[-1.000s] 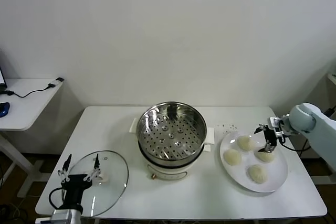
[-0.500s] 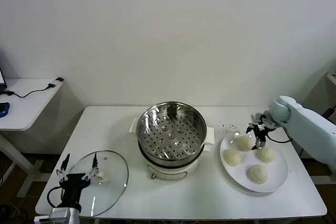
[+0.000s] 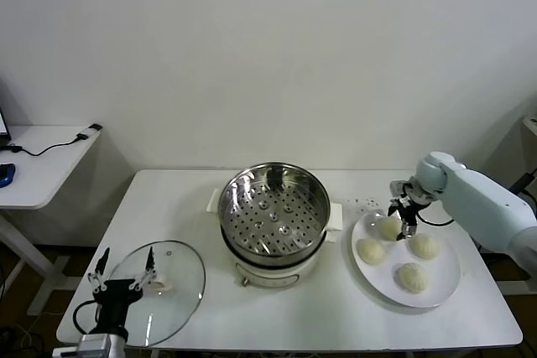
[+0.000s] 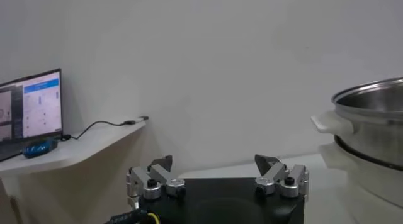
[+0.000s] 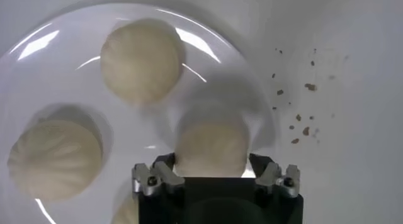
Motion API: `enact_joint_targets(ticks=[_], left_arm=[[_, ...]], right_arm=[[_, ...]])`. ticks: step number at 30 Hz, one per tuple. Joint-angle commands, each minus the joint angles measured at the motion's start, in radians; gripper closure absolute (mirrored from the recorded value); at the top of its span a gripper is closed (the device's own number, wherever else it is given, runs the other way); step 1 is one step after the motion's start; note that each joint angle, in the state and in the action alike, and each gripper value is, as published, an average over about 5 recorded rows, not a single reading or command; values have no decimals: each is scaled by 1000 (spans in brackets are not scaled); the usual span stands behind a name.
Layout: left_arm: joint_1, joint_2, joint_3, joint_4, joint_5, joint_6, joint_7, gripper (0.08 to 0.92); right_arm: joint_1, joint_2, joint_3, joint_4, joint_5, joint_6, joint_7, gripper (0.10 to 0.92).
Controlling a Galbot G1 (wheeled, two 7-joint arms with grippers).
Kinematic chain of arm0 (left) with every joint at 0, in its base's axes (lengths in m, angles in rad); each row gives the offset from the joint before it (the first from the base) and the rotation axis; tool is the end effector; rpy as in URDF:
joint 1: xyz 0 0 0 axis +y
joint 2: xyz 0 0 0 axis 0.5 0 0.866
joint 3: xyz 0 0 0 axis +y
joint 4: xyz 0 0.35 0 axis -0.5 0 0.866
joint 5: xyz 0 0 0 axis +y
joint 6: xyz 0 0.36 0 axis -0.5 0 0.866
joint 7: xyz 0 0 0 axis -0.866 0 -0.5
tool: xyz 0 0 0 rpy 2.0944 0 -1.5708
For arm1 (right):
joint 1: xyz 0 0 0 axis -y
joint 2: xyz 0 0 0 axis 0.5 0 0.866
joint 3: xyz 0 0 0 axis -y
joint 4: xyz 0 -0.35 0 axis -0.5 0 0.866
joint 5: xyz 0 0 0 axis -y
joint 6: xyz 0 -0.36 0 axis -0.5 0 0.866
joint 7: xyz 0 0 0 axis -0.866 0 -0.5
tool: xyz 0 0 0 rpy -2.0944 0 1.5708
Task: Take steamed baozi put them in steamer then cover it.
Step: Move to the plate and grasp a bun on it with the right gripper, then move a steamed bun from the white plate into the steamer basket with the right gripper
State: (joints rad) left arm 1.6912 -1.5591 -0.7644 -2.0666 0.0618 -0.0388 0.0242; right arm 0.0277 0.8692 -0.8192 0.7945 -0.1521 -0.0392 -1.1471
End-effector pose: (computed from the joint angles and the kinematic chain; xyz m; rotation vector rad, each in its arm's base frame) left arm 0.1391 0.0776 -0.3269 0.2478 -3.0000 -0.3073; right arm 0.5743 -0.1976 -0.2447 1.2130 -1.2871 1.2793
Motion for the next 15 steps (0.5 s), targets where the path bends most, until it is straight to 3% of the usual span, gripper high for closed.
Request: enact_joint_targets(ticks=[1,9,15], left_arm=[[3,1,-1,0,0,-2,-1,177],[12,1,1,0,0,-5,-1,177],[15,3,5,-4,4,-4,-1,177]], right_arm=[[9,16,-14,-19,-1,2,-5,329],[47,-9,-29,25,43,42,-22,355],[244,-11,-143,100,113,164,-73,355]])
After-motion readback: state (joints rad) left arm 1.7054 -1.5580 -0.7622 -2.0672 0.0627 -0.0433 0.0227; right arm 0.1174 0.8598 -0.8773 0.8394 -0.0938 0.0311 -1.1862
